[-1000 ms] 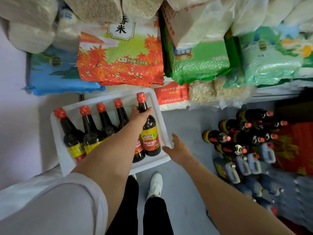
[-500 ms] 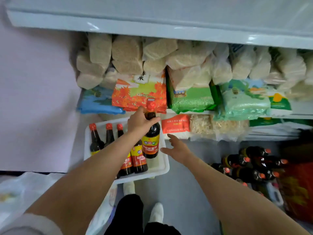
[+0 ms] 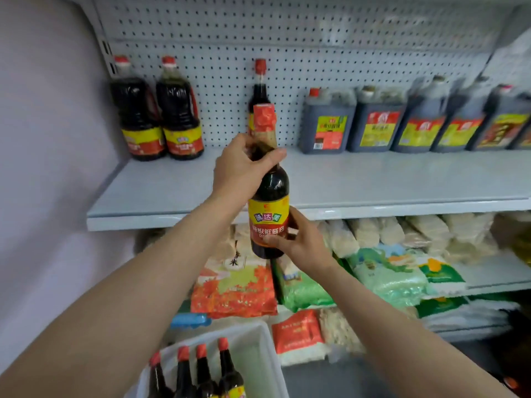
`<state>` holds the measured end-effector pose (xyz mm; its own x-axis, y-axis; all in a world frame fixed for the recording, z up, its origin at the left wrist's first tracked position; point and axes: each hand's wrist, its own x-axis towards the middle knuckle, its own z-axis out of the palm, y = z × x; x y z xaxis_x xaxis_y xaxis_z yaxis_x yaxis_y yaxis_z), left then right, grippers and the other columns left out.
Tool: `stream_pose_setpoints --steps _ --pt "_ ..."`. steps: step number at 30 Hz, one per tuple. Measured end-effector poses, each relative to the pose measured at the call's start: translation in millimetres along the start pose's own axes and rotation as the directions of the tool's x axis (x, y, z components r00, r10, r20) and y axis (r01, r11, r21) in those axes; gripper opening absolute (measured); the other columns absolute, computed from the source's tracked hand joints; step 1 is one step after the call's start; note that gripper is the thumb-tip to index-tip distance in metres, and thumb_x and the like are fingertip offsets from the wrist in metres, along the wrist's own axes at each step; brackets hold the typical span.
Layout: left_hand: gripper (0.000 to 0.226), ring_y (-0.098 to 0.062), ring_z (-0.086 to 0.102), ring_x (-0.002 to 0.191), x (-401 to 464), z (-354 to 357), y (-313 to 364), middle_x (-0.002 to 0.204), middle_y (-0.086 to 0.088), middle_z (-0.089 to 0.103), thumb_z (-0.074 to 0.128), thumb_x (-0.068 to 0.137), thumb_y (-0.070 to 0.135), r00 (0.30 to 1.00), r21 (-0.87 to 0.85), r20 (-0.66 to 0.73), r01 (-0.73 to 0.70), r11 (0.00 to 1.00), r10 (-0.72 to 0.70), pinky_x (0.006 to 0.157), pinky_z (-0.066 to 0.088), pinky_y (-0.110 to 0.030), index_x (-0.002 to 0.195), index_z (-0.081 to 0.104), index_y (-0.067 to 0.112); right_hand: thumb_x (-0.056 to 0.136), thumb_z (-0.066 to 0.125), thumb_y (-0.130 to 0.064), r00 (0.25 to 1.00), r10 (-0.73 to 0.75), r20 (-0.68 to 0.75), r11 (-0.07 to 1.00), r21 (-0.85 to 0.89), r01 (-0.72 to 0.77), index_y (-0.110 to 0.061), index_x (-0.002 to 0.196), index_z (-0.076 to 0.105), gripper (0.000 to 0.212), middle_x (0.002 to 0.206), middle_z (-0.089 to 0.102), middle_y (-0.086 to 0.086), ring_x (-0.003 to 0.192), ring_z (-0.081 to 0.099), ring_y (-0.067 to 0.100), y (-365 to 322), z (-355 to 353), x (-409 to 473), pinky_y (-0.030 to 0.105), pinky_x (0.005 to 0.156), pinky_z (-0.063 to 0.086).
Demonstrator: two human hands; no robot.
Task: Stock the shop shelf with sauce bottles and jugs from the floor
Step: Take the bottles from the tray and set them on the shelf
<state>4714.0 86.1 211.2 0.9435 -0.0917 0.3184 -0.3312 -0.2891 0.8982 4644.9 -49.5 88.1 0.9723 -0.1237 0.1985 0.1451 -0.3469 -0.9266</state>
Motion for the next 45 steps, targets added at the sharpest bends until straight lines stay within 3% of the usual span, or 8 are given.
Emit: stream_pose_setpoints --steps 5,8,13,20,24,28,38,45 --pt "0.078 -0.009 0.057 0.120 43.2 16.7 -19.4 0.135 0.013 0.056 0.086 0.065 0.048 0.956 -0.141 0.291 0.084 0.986 -0.039 0.099 0.050 -0.040 0.133 0.051 0.037 0.083 0.081 -0.019 0.988 -0.064 -0.142 0.996 0.051 0.072 -0.016 0.128 0.060 0.049 0.108 0.071 -0.004 0.097 0.065 0.000 -15.6 -27.3 56.7 0.015 0.078 0.053" --pt "0.099 -0.015 0.063 0.114 67.5 52.5 -52.4 0.125 0.003 0.065 0.085 0.046 0.055 0.942 -0.112 0.321 0.142 0.984 -0.100 0.097 0.054 -0.047 0.136 0.048 0.040 0.084 0.080 -0.017 0.987 -0.080 -0.140 0.997 -0.005 0.080 -0.017 0.126 0.061 0.047 0.107 0.072 -0.003 0.096 0.066 0.002 3.0 -45.6 96.2 0.018 0.080 0.053" --pt "0.087 -0.014 0.064 0.110 121.8 104.6 -77.5 0.121 0.004 0.067 0.090 0.062 0.038 0.963 -0.035 0.240 0.139 0.990 -0.126 0.097 0.053 -0.042 0.138 0.048 0.036 0.080 0.082 -0.027 0.990 -0.072 -0.121 0.994 -0.092 0.061 -0.021 0.129 0.060 0.054 0.114 0.065 -0.001 0.109 0.063 0.014 52.4 -70.1 166.1 0.038 0.094 0.055" --pt "0.080 -0.018 0.059 0.117 217.2 154.0 -86.3 0.132 0.003 0.060 0.085 0.075 0.033 0.977 0.053 0.134 0.159 0.986 -0.165 0.095 0.047 -0.032 0.143 0.043 0.029 0.083 0.078 -0.014 0.984 -0.041 -0.172 0.997 -0.071 0.029 -0.024 0.133 0.045 0.060 0.112 0.060 -0.014 0.100 0.061 -0.002 80.4 -83.8 268.8 0.036 0.093 0.053" --pt "0.075 -0.020 0.059 0.120 263.5 171.4 -93.9 0.133 0.001 0.061 0.085 0.074 0.033 0.978 0.120 0.083 0.181 0.976 -0.191 0.096 0.045 -0.031 0.139 0.048 0.027 0.088 0.063 -0.002 0.996 0.000 -0.088 0.992 -0.127 -0.011 -0.018 0.149 0.031 0.070 0.121 0.058 -0.007 0.119 0.061 0.026 100.8 -83.9 305.7 0.035 0.096 0.050" --pt "0.070 -0.022 0.058 0.124 294.3 180.2 -94.2 0.136 0.000 0.061 0.082 0.078 0.036 0.982 0.255 0.045 0.167 0.952 -0.184 0.091 0.041 -0.025 0.139 0.049 0.025 0.081 0.061 0.000 0.998 0.015 -0.065 0.976 -0.216 -0.029 -0.021 0.159 0.020 0.091 0.142 0.044 0.010 0.129 0.050 0.029 106.9 -80.8 329.2 0.030 0.102 0.041" --pt "0.049 -0.027 0.059 0.121 317.5 197.6 -96.3 0.130 -0.008 0.064 0.074 0.087 0.031 0.967 0.266 -0.034 0.254 0.930 -0.254 0.103 0.047 -0.042 0.130 0.056 0.014 0.082 0.062 -0.015 0.995 0.071 0.074 0.961 -0.272 -0.049 -0.031 0.160 0.009 0.096 0.159 0.034 -0.001 0.139 0.044 0.025 106.1 -81.5 347.4 0.033 0.106 0.042" --pt "0.055 -0.025 0.057 0.123 263.5 174.1 -102.8 0.134 -0.006 0.061 0.075 0.086 0.026 0.958 0.399 -0.023 0.270 0.876 -0.285 0.098 0.043 -0.032 0.135 0.054 0.016 0.090 0.069 -0.024 0.990 0.113 0.083 0.885 -0.461 -0.062 -0.022 0.158 0.020 0.084 0.152 0.040 0.013 0.136 0.044 0.030 89.3 -96.8 323.8 0.031 0.103 0.040"
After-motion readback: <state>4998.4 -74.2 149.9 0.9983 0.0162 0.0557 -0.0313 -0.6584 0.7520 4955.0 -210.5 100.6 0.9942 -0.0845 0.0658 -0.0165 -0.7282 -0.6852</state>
